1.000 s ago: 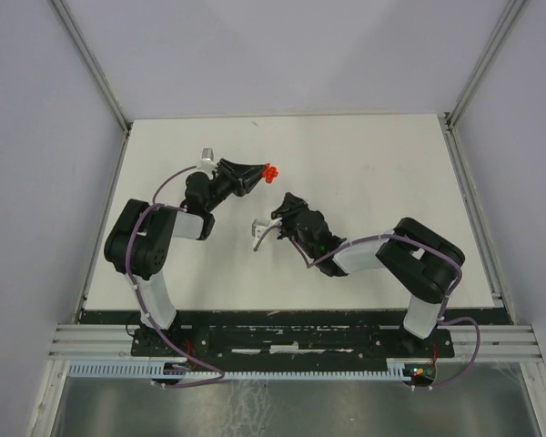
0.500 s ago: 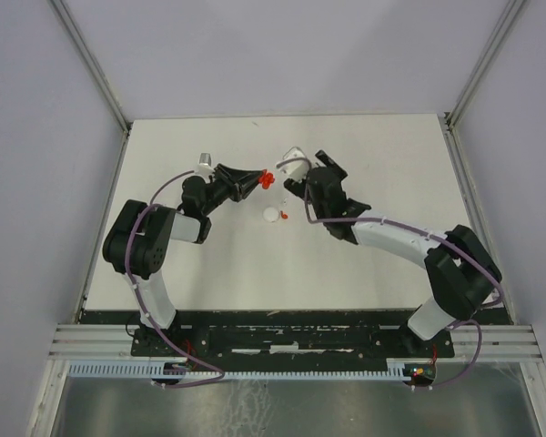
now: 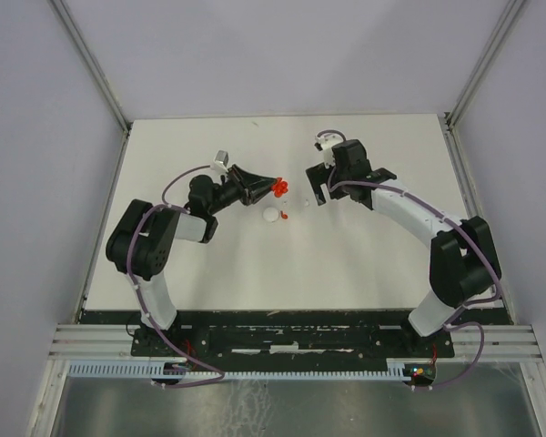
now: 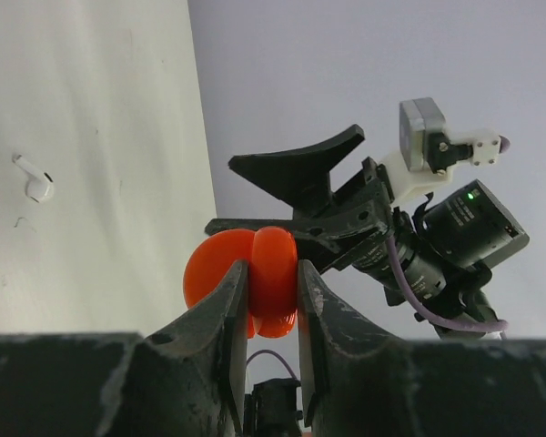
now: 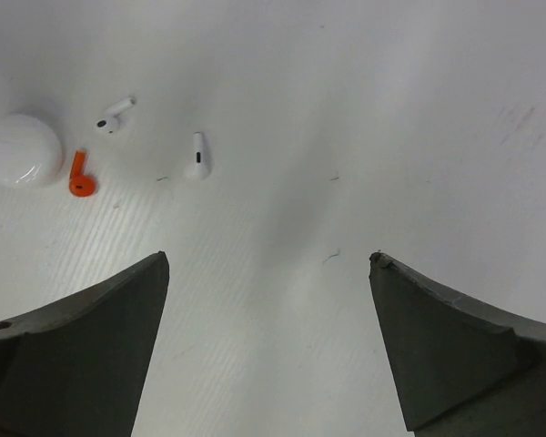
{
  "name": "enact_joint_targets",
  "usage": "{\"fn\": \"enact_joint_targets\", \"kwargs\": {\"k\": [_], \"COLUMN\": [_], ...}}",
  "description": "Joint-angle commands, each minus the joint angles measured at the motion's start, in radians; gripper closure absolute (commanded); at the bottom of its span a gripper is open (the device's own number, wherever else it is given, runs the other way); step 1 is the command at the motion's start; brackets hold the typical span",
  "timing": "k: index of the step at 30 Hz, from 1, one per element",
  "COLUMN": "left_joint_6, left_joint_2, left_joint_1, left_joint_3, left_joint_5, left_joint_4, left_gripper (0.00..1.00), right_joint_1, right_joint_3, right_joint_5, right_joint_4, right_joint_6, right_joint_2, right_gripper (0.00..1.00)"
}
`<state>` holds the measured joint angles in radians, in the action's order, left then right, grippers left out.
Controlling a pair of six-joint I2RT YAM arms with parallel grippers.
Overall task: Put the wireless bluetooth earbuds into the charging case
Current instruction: Adjust the earbud with the charging case.
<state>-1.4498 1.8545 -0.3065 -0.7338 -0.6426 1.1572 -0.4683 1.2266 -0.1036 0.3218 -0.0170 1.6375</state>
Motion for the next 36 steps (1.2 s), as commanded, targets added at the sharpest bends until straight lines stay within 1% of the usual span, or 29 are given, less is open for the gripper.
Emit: {"fn": "enact_joint_targets", "kwargs": {"k": [1, 11, 29, 36], "left_joint_6": [0.047, 0.072, 0.072, 0.059], "left_joint_2": [0.020, 0.051, 0.096, 0.122], "left_joint_1": [-0.019, -0.069, -0.104, -0.109], "left_joint_3": [-0.060, -0.106, -0.169, -0.182], "left_joint_5": [-0.054, -0.072, -0.057, -0.031], "left_joint_4": [0.056, 0.010, -0.013, -0.003], "left_gripper": [0.97, 0.97, 0.97, 0.97], "right_joint_1": [-0.002, -0.002, -0.006, -0.036], "right_joint_3": [0.050, 0.073, 0.092, 0.082], "right_joint_5": [0.125, 0.168, 0.237, 0.232], "right_joint_4": [0.026, 0.008, -0.007, -0.016], "right_joint_6": [-0.043, -0.048, -0.060, -0.069], "right_joint_2": [0.011, 0.045, 0.067, 0.057], "right_gripper": [0.01, 0.01, 0.01, 0.01]}}
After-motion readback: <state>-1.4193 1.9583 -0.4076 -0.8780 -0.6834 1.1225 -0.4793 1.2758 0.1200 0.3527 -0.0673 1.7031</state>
